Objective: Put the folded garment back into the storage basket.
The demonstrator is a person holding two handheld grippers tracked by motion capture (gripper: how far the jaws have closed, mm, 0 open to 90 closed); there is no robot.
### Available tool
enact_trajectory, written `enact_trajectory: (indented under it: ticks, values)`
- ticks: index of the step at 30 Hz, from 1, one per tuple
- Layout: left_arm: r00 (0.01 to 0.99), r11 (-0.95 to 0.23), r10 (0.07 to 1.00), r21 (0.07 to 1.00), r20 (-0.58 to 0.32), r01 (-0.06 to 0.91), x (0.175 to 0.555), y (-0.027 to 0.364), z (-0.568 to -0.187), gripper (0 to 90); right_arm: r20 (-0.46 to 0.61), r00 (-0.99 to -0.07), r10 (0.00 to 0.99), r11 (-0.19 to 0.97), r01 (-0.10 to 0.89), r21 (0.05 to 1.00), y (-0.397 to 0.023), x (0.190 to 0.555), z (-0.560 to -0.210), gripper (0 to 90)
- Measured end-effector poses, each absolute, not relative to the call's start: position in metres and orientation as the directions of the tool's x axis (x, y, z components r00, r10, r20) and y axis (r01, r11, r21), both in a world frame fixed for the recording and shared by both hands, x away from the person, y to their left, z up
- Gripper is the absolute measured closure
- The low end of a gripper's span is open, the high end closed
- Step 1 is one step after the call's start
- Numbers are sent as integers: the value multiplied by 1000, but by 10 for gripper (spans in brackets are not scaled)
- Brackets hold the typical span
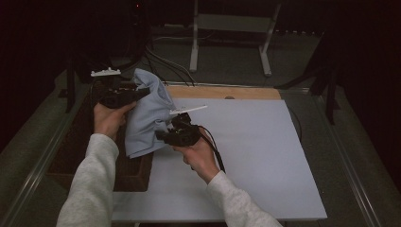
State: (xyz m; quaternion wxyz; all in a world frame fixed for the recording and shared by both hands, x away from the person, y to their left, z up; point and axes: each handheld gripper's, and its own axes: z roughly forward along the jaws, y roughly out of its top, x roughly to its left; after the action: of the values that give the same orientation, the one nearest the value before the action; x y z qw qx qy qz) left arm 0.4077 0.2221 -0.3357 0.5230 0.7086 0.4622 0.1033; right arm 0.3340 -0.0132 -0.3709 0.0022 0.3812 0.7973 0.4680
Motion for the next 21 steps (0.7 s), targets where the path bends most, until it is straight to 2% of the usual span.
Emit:
enact_trajectory:
  ticks: [21]
  values:
    - [533, -26, 781, 836, -325, 549, 404, 235, -338, 784, 368, -706, 605, 266, 614, 743, 9, 333, -378, 776]
